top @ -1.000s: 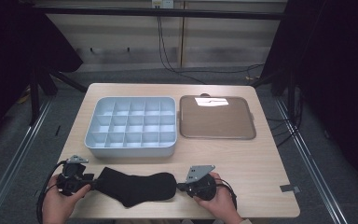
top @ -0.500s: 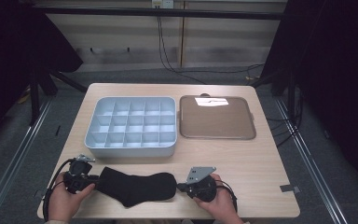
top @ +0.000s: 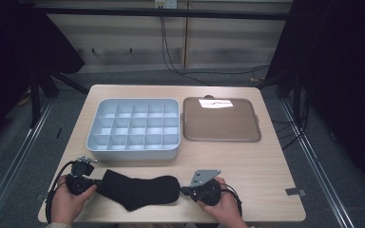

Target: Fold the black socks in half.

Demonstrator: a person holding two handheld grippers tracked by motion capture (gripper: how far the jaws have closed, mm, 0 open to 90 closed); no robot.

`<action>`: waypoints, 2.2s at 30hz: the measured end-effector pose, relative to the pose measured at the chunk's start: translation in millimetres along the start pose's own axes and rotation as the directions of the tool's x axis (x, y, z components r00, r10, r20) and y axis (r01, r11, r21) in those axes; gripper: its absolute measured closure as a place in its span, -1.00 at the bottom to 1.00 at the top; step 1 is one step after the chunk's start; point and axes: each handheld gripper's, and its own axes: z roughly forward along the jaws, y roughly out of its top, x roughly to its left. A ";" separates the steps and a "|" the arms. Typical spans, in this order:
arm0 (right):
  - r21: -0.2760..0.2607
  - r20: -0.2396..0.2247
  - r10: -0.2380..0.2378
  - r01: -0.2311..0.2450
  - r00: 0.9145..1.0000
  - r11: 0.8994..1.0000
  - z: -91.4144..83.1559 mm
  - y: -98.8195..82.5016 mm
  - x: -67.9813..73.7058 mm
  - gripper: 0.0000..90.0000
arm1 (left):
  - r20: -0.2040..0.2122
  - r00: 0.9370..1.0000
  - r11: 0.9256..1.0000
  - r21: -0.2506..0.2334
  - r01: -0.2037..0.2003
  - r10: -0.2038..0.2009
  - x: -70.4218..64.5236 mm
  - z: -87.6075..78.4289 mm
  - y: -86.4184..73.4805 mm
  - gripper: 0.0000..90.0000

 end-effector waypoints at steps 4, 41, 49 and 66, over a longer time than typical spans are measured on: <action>0.000 0.000 0.003 -0.003 1.000 1.000 0.0 0.0 0.0 1.00 | -0.012 1.000 1.000 -0.008 0.001 -0.001 -2.9 -0.4 1.3 0.74; -0.006 -0.009 0.028 -0.028 1.000 1.000 2.8 1.4 2.9 1.00 | 0.106 0.994 0.990 -0.135 0.035 -0.020 -5.5 -35.4 18.7 0.76; -0.014 -0.010 0.029 -0.029 1.000 0.999 4.9 2.2 3.7 1.00 | 0.118 0.993 0.990 -0.137 0.025 -0.008 -10.1 -40.2 24.2 0.77; -0.016 -0.013 0.026 -0.027 1.000 1.000 7.8 4.3 7.3 1.00 | 0.184 0.982 0.987 -0.159 -0.002 0.031 -27.6 -50.4 34.1 0.77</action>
